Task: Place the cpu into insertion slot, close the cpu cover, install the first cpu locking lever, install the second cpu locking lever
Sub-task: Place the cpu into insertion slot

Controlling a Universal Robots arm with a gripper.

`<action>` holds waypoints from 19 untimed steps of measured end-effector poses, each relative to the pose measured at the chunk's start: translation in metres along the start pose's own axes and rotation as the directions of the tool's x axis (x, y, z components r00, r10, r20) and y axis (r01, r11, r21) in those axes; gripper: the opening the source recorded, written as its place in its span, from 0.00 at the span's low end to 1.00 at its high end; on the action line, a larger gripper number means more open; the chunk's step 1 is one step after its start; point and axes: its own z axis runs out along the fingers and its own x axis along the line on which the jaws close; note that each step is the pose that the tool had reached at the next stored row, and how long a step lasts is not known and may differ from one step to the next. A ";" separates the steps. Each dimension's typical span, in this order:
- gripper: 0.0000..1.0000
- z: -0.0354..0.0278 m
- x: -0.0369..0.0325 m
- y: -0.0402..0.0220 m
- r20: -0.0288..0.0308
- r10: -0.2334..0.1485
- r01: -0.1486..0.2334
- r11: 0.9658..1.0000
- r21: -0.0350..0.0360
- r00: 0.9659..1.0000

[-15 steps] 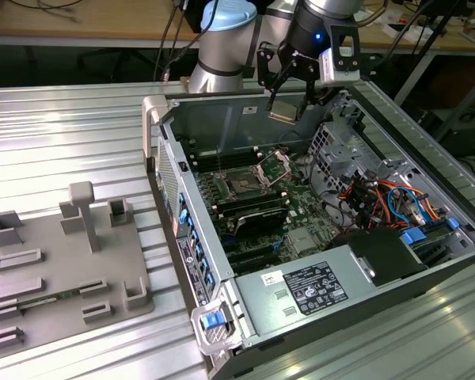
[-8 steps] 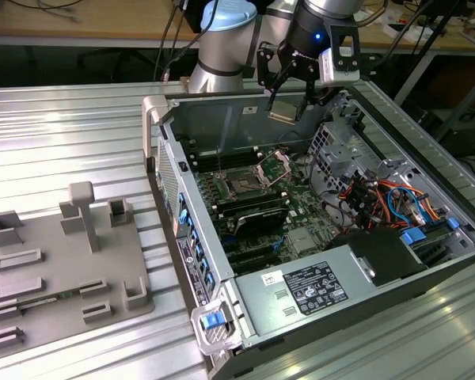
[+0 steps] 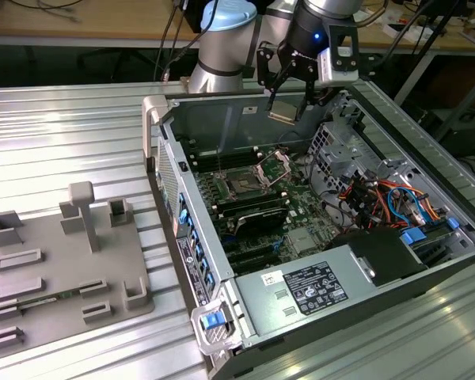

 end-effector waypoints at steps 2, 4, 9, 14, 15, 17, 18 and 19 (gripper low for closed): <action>0.55 0.0001 0.0002 -0.0001 0.001 0.015 -0.015 1.000 0.000 1.000; 0.55 0.0000 0.0009 -0.0006 0.003 0.029 -0.029 1.000 -0.001 1.000; 0.55 0.0000 0.0037 -0.0027 0.004 0.046 -0.046 0.999 -0.001 0.999; 0.55 -0.0002 0.0058 -0.0042 0.005 0.060 -0.060 0.998 -0.001 0.998; 0.55 -0.0002 0.0058 -0.0042 0.005 0.060 -0.060 0.998 -0.001 0.998; 0.55 -0.0002 0.0058 -0.0042 0.005 0.060 -0.060 0.998 -0.001 0.998; 0.55 -0.0002 0.0059 -0.0042 0.005 0.060 -0.060 0.998 -0.001 0.998; 0.55 -0.0002 0.0059 -0.0042 0.005 0.060 -0.060 0.998 -0.001 0.998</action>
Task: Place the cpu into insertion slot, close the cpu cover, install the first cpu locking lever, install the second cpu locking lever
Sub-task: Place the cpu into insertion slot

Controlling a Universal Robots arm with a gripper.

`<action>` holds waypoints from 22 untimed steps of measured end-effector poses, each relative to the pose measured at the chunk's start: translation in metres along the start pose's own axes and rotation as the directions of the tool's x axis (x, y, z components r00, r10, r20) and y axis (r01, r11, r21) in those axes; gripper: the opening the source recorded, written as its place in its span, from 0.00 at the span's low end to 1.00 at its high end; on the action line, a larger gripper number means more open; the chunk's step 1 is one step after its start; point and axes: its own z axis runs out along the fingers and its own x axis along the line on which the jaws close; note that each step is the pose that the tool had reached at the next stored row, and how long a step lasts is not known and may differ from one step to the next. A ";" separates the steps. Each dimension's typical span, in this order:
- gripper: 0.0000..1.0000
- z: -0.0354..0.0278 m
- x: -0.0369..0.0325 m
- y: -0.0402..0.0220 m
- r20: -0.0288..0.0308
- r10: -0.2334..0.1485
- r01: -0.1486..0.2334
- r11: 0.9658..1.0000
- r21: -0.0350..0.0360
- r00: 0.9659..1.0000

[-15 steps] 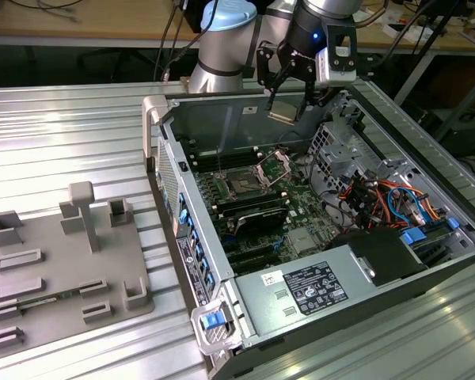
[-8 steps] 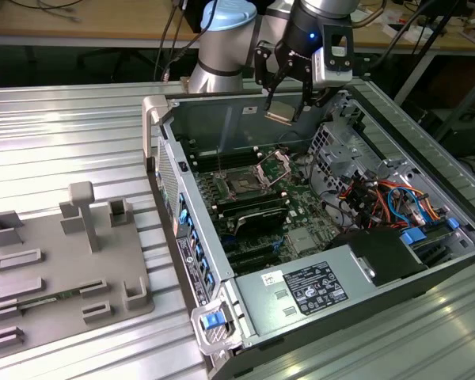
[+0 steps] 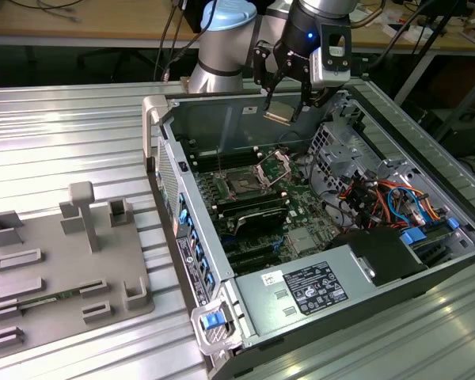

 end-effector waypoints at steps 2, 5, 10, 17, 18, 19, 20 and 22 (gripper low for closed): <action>0.55 0.0000 0.0000 0.0000 0.000 0.000 0.000 1.000 0.000 1.000; 0.55 0.0000 0.0000 0.0000 0.000 0.000 0.000 1.000 0.000 1.000; 0.55 0.0000 0.0001 -0.0001 0.001 0.010 -0.010 1.000 0.000 1.000; 0.55 0.0001 0.0001 -0.0001 0.006 0.069 -0.069 0.998 -0.002 0.998; 0.55 0.0001 0.0001 -0.0001 0.007 0.075 -0.075 0.997 -0.002 0.997; 0.55 0.0001 0.0002 -0.0002 0.007 0.082 -0.082 0.997 -0.002 0.997; 0.55 0.0001 0.0002 -0.0002 0.008 0.089 -0.089 0.996 -0.002 0.996; 0.55 0.0002 0.0006 -0.0005 0.010 0.110 -0.110 0.994 -0.003 0.994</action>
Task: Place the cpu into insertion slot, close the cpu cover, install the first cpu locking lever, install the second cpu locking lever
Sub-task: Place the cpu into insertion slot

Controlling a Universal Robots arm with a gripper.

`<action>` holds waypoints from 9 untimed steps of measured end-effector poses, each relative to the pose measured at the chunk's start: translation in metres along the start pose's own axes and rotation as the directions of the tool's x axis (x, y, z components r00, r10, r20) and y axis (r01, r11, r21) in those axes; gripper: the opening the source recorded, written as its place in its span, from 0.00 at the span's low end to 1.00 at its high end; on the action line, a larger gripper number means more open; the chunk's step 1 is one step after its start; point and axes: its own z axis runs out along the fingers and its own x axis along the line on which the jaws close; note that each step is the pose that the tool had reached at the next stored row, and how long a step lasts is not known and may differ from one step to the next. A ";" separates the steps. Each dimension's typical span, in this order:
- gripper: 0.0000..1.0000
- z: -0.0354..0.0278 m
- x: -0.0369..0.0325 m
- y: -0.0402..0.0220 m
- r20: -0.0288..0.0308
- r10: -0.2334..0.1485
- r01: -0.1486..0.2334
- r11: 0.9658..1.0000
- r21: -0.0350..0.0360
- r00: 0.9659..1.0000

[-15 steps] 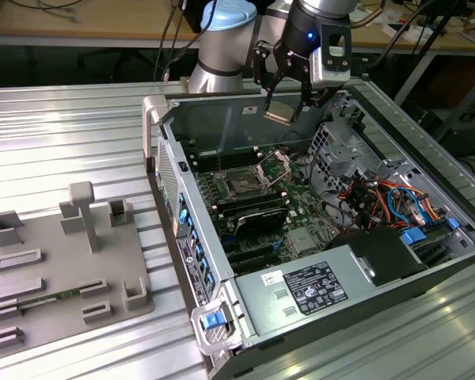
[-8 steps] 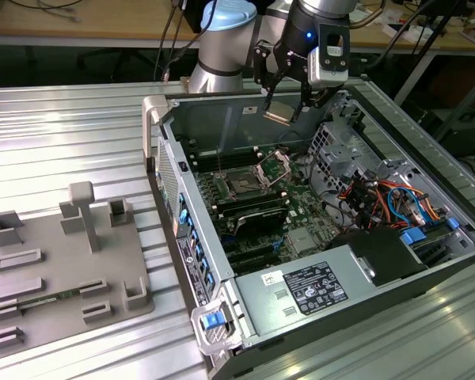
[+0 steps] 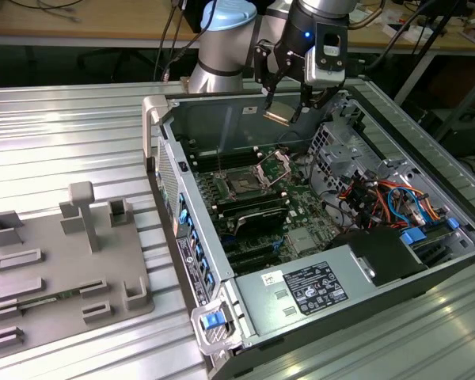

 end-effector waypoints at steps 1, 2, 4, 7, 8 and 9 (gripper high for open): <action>0.55 0.0000 0.0002 -0.0002 0.001 0.005 -0.005 1.000 0.000 1.000; 0.55 0.0000 0.0003 -0.0003 0.001 0.008 -0.008 1.000 0.000 1.000; 0.55 0.0000 0.0003 -0.0004 0.001 0.009 -0.009 1.000 0.000 1.000; 0.55 0.0000 0.0004 -0.0004 0.001 0.009 -0.009 1.000 0.000 1.000; 0.55 0.0000 0.0004 -0.0004 0.001 0.009 -0.009 1.000 0.000 1.000; 0.55 0.0000 0.0004 -0.0004 0.001 0.009 -0.009 1.000 0.000 1.000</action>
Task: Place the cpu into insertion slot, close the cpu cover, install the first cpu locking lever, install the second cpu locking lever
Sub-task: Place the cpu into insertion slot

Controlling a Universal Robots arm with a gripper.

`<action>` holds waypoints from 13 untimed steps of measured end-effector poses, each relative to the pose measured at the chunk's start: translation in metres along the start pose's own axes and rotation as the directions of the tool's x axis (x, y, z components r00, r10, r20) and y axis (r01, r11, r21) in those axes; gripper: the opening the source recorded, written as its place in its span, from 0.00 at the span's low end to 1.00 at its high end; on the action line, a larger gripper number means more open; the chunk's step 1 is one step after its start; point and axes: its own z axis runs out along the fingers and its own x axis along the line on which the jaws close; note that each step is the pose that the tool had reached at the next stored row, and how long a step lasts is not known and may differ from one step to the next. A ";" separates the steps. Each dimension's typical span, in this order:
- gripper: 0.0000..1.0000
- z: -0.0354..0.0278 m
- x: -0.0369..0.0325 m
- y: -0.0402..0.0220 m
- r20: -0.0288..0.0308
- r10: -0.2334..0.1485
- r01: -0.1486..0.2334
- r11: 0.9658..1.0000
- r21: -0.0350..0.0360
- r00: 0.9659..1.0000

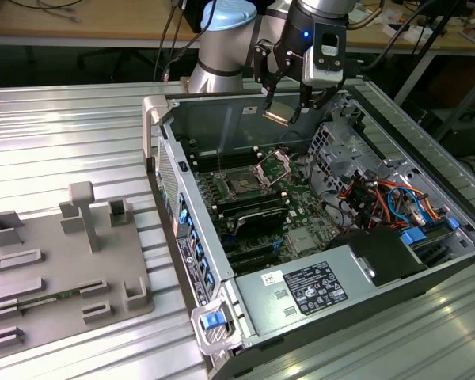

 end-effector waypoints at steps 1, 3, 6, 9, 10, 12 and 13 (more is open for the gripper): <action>0.55 0.0000 0.0000 0.0000 0.000 0.000 0.000 1.000 0.000 1.000; 0.55 0.0000 0.0000 0.0000 0.000 0.000 0.000 1.000 0.000 1.000; 0.55 0.0000 0.0001 -0.0001 0.001 0.006 -0.006 1.000 0.000 1.000; 0.55 0.0000 0.0001 -0.0001 0.001 0.014 -0.014 1.000 0.000 1.000; 0.55 0.0000 0.0002 -0.0002 0.001 0.016 -0.016 1.000 0.000 1.000; 0.55 0.0000 0.0002 -0.0002 0.002 0.021 -0.021 1.000 0.000 1.000; 0.55 0.0000 0.0002 -0.0002 0.002 0.025 -0.025 1.000 0.000 1.000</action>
